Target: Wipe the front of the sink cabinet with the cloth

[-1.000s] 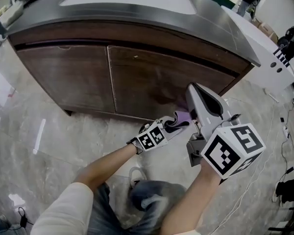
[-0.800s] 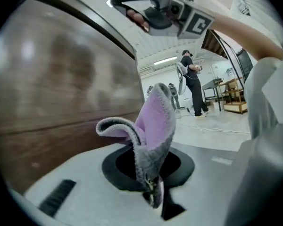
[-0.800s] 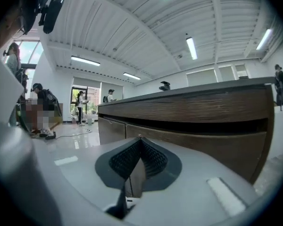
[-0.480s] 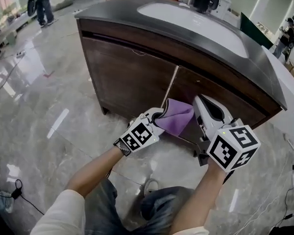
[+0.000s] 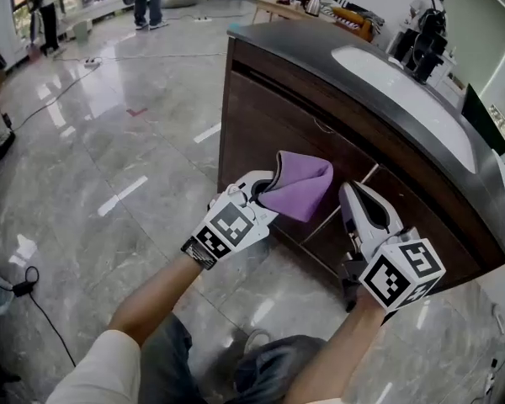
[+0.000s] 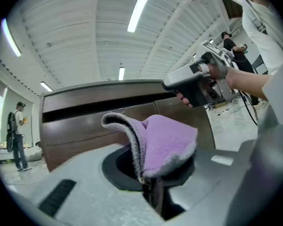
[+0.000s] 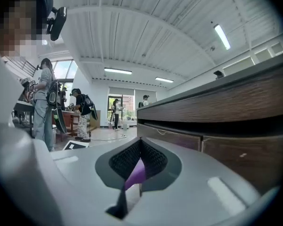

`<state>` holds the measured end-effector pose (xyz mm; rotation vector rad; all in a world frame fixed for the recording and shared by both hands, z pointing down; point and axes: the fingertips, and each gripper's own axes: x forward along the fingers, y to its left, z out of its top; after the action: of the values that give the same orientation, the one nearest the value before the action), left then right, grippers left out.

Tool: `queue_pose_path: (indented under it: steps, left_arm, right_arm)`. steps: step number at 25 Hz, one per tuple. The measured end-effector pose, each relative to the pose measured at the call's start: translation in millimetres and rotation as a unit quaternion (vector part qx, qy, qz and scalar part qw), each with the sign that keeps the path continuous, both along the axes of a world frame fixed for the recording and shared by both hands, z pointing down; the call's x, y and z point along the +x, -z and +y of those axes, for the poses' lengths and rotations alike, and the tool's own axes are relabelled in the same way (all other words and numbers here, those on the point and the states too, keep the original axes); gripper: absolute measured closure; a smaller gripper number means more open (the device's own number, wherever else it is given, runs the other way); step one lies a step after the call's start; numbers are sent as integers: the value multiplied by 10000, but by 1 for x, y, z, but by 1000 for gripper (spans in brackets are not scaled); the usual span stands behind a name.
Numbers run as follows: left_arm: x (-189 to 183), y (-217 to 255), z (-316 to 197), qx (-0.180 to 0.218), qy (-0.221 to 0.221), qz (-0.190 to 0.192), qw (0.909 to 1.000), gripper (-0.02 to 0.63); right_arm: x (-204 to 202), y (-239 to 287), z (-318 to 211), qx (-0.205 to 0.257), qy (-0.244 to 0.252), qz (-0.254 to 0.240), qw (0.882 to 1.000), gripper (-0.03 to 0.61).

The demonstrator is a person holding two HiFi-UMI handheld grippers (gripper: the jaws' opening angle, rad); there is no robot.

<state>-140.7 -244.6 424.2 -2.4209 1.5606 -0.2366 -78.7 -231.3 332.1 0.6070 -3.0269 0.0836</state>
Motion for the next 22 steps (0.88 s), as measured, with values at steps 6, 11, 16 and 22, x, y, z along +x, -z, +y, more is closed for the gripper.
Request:
queue_pose_path:
  steps: [6, 11, 16, 22]
  left_arm:
    - [-65, 20, 30, 175, 647, 180, 9976, 563]
    - [-117, 28, 62, 445, 1207, 355, 9911, 564]
    - [-149, 35, 85, 541, 1567, 320, 9857, 564]
    - [-160, 43, 91, 574, 1659, 293, 9840, 565]
  right_arm:
    - [-49, -18, -4, 87, 352, 177, 9992, 571]
    - [-75, -26, 2, 119, 712, 89, 9974, 571]
    - [-99, -27, 10, 207, 936, 134, 9953, 571]
    - [-109, -27, 16, 383, 1021, 122, 9940, 571]
